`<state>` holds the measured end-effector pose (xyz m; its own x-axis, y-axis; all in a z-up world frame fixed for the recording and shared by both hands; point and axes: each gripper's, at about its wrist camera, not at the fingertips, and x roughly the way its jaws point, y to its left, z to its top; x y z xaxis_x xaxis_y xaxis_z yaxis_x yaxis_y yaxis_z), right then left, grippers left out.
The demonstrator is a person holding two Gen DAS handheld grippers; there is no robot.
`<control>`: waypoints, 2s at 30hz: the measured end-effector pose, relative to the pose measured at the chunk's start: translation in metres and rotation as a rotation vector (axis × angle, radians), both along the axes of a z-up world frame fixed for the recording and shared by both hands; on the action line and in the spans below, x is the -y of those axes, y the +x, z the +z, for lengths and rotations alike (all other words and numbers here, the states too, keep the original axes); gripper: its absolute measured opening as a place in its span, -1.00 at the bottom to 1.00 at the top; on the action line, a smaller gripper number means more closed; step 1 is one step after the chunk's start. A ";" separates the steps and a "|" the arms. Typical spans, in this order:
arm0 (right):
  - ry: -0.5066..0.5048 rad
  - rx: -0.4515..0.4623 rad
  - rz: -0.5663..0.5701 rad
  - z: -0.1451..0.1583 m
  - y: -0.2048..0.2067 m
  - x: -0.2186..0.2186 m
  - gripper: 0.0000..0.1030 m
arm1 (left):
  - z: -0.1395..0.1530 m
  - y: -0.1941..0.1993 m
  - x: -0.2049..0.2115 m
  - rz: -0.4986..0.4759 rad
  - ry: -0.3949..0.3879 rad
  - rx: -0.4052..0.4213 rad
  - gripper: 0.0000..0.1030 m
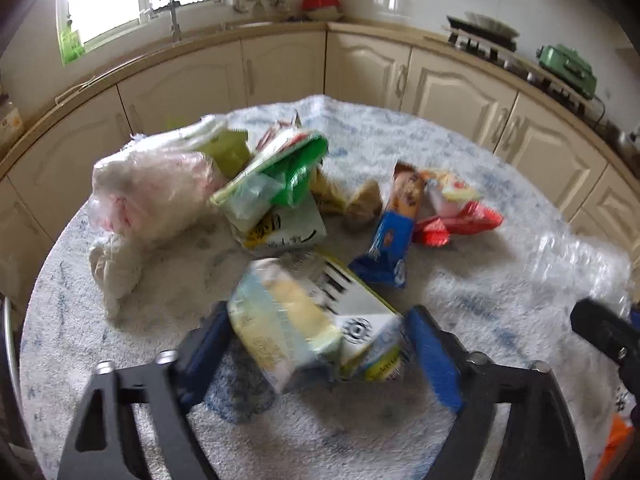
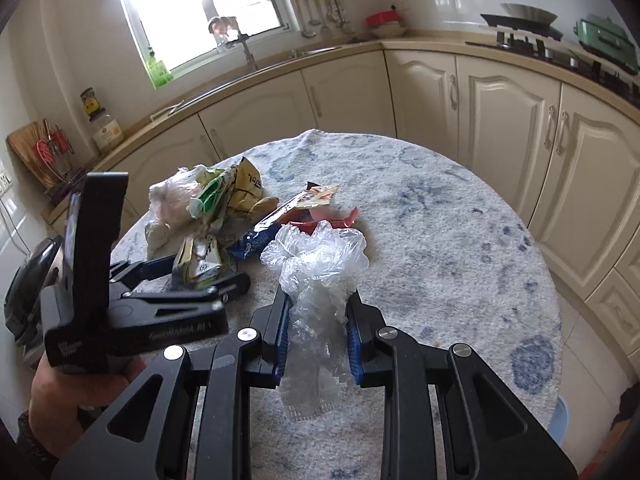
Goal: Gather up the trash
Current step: 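Grasp the crumpled clear plastic with the right tool while the left tool grasps the juice carton, then carry both items to the blue bin and open both tools over it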
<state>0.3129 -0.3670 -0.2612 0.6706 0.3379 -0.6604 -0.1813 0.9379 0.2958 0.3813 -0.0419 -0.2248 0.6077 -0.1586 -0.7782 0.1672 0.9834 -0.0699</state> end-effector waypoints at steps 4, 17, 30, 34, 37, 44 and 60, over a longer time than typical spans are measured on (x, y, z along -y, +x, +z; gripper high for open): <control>0.015 0.008 -0.001 0.002 -0.008 0.005 -0.53 | 0.001 -0.001 0.004 -0.045 0.005 0.006 -0.43; 0.048 0.041 -0.046 0.017 -0.040 0.028 -0.53 | 0.019 -0.049 0.005 -0.097 -0.126 0.097 -0.60; 0.055 0.127 -0.140 0.051 -0.079 0.078 -0.53 | 0.063 -0.114 0.024 -0.171 -0.178 0.236 -0.60; 0.051 0.151 -0.211 0.060 -0.098 0.112 -0.53 | 0.076 -0.133 0.046 -0.235 -0.194 0.268 -0.60; 0.040 0.156 -0.275 0.062 -0.111 0.140 -0.53 | 0.083 -0.142 0.071 -0.300 -0.205 0.281 -0.60; 0.015 0.147 -0.446 0.056 -0.147 0.215 -0.53 | 0.089 -0.155 0.147 -0.466 -0.233 0.268 -0.60; 0.085 -0.091 -0.725 -0.062 -0.191 0.363 -0.53 | -0.016 -0.139 0.368 -0.826 -0.154 -0.072 -0.60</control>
